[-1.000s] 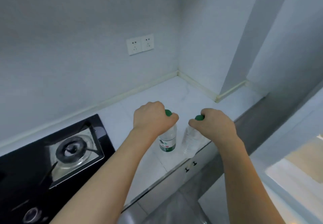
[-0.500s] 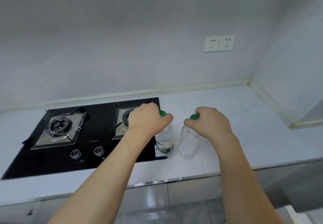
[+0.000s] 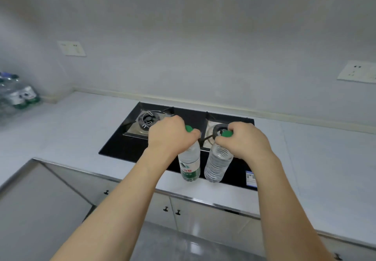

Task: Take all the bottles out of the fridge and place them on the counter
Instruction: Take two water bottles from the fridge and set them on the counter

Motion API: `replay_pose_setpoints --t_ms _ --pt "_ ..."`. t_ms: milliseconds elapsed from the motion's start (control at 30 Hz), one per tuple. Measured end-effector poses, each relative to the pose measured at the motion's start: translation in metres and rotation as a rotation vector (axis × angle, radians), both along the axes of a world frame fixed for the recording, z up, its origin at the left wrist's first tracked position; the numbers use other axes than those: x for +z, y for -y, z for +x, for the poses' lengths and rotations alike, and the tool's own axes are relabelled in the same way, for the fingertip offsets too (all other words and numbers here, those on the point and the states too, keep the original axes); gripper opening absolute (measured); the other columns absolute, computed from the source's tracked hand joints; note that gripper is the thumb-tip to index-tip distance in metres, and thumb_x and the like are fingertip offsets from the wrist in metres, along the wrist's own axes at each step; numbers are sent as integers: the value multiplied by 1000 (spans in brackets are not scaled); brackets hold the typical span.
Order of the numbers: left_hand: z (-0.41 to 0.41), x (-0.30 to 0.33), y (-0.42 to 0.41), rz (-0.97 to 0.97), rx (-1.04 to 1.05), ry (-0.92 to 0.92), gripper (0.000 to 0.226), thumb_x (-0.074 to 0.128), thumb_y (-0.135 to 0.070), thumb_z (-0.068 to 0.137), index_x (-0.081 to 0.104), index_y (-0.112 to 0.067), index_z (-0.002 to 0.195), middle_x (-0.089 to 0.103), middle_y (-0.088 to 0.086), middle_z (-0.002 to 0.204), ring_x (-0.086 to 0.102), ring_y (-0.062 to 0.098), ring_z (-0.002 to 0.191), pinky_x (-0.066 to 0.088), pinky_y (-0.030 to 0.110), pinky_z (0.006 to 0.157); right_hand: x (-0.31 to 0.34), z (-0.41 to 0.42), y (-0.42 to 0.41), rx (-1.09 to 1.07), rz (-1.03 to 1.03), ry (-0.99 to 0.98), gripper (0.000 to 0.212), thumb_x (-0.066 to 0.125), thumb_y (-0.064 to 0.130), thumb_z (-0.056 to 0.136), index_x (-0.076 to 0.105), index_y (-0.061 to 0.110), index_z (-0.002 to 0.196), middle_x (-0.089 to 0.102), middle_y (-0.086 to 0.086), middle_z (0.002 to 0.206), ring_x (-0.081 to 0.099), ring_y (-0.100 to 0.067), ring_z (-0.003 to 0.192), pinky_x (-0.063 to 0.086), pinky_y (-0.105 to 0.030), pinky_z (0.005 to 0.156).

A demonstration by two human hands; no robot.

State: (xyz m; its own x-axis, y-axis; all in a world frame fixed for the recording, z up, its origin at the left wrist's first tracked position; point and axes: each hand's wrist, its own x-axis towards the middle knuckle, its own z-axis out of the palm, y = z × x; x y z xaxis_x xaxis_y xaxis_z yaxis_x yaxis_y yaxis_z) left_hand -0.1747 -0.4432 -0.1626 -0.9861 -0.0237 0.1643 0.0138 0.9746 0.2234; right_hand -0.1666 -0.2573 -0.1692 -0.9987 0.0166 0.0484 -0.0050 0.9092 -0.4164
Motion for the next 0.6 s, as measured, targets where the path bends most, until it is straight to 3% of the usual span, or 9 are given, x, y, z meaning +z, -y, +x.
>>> replay_pose_setpoints --t_ms 100,367,600 --pt "10 -1 54 11 85 -3 39 51 -53 78 53 -15 70 56 0 66 54 19 62 40 26 55 1 -5 53 73 27 -13 34 60 52 72 54 19 70 58 2 72 55 -19 69 42 -29 58" --pt "40 0 193 14 263 -2 41 52 -55 80 48 -17 64 50 0 64 54 28 68 39 27 58 8 -9 191 230 32 -30 37 58 49 71 41 18 60 49 3 59 49 -19 58 28 -27 49" --pt "55 5 289 25 381 -32 43 54 -53 77 44 -14 61 52 3 64 52 25 62 39 27 56 13 -10 289 360 6 -64 35 57 48 74 40 21 60 49 4 60 47 -17 55 29 -26 49"
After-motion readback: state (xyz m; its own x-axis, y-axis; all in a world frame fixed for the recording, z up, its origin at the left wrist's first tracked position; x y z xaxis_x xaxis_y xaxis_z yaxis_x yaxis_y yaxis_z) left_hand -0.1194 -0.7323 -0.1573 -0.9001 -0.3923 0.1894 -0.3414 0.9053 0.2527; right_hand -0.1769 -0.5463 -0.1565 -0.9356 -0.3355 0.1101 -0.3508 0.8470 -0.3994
